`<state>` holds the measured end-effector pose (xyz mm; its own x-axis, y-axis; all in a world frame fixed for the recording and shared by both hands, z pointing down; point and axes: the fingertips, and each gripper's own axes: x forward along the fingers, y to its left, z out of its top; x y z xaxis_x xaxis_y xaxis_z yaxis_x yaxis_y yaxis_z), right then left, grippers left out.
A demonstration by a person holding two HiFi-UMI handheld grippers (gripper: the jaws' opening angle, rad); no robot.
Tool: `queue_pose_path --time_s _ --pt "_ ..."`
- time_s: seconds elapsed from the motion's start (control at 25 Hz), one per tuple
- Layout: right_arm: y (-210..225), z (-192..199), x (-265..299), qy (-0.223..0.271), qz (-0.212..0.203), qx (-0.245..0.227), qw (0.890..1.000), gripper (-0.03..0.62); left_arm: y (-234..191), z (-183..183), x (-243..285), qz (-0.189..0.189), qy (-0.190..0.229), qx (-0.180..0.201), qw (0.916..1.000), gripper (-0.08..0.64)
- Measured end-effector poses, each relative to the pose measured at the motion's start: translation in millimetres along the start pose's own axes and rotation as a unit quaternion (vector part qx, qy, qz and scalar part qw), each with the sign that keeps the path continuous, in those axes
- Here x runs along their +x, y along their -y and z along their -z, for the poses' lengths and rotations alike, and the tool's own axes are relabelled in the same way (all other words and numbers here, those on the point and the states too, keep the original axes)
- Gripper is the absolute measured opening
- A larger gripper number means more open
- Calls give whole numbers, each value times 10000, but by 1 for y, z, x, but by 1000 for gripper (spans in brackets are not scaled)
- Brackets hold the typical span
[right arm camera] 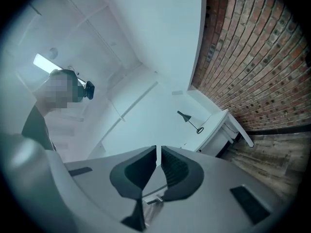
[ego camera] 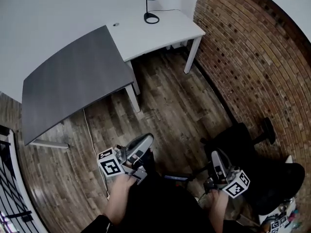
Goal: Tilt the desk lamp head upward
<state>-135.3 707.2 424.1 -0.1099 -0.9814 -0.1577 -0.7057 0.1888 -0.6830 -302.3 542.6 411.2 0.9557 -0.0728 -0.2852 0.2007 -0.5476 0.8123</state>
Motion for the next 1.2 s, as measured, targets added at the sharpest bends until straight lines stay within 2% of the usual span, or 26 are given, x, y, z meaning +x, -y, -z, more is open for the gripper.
queue_pose_path --time_s 0.24,0.44,0.64,0.8,1.04,1.2 --pt "4 -9 91 -25 -153 90 9998 17 -39 -71 3 45 42 6 10000 17" --pt "6 -5 141 -34 -130 138 9998 17 -73 -111 3 68 71 -95 9999 17" --pt "17 -12 156 -14 -11 120 9999 17 -87 -128 20 175 65 -143 9997 27" --pt "38 -24 171 66 -17 209 9998 17 -100 -132 38 62 -27 -79 9999 121" --pt "89 -39 209 42 -363 569 9977 17 -123 -141 64 -297 69 191 9994 139" --pt "133 -67 245 101 -667 898 9937 17 -139 -159 101 -515 217 340 9979 140"
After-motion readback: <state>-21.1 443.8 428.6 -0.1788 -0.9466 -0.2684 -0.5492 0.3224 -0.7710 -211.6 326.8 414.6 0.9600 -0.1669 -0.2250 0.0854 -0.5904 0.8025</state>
